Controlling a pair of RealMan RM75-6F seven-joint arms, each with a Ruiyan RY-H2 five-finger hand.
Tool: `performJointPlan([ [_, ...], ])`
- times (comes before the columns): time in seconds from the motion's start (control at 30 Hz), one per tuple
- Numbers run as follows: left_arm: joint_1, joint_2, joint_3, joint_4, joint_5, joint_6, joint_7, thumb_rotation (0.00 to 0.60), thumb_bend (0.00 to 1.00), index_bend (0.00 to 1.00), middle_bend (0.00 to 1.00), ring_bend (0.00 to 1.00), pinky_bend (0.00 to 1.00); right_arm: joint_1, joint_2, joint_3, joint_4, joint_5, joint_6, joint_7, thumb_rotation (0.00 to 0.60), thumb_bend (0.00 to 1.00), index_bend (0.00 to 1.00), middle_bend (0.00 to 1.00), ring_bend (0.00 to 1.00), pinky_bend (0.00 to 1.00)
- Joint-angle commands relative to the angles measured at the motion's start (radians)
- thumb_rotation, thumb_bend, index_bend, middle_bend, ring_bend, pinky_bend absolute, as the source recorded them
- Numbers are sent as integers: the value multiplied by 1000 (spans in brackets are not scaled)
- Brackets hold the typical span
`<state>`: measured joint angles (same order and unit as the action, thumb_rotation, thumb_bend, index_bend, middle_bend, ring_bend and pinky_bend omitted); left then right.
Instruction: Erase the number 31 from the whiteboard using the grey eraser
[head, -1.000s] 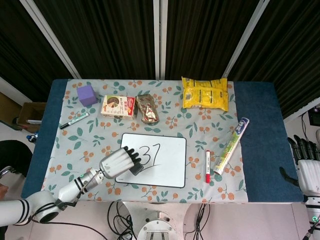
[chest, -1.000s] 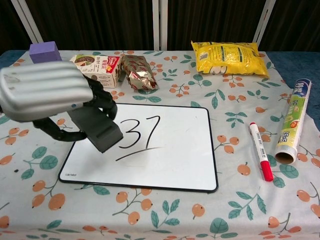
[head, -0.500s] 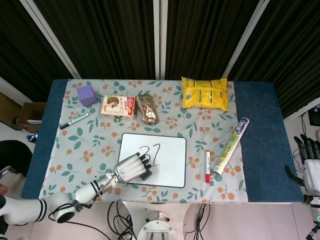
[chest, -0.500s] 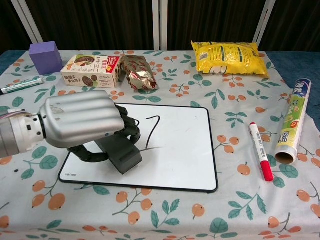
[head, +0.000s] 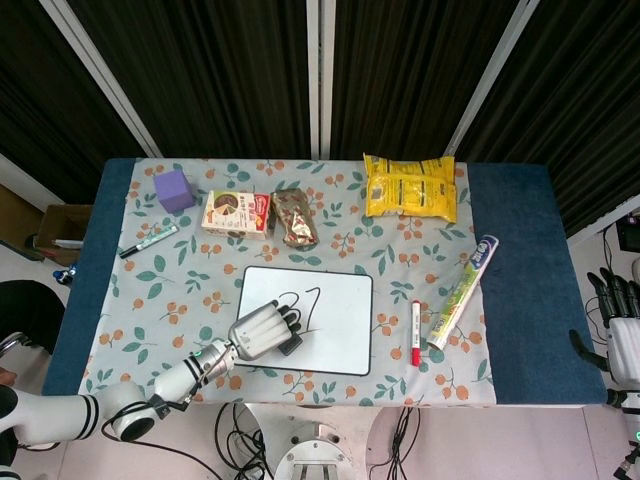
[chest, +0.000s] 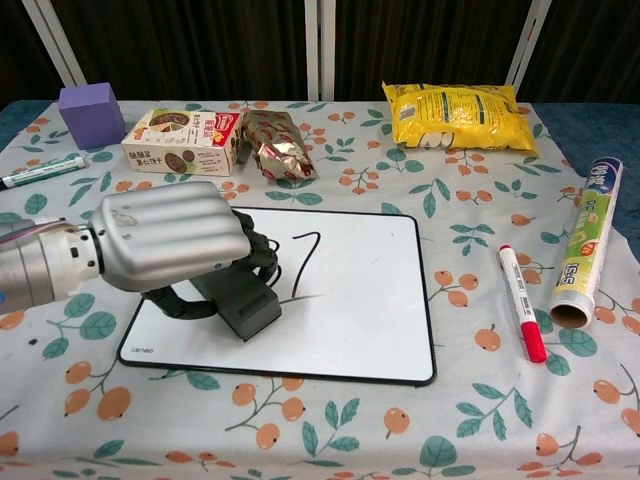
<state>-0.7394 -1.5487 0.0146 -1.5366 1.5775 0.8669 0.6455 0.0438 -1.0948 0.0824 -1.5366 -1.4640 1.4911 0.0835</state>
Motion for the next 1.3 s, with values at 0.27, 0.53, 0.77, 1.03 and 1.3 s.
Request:
performJointPlan([
  [0.27, -25, -18, -20, 20, -20, -12, 6, 600, 403, 655, 569, 474, 573, 3, -10, 3, 12, -3, 3, 14, 600, 230, 0, 0, 0, 0],
  [0.53, -54, -36, -38, 37, -42, -33, 2, 600, 402, 655, 569, 474, 572, 0, -5, 10, 19, 2, 11, 33, 600, 230, 0, 0, 0, 0],
  [0.77, -87, -53, -52, 59, -61, -62, -2, 600, 405, 655, 569, 474, 571, -8, -3, 5, 38, 1, 12, 63, 600, 231, 0, 0, 0, 0],
  [1.03, -115, -73, -69, 97, -70, -64, -22, 600, 410, 655, 569, 474, 571, -12, -1, 5, 61, -7, 22, 91, 600, 237, 0, 0, 0, 0],
  [1.3, -141, -109, -89, 155, -79, -60, -71, 600, 412, 657, 570, 474, 571, -9, -6, 4, 62, -4, 13, 83, 600, 237, 0, 0, 0, 0],
])
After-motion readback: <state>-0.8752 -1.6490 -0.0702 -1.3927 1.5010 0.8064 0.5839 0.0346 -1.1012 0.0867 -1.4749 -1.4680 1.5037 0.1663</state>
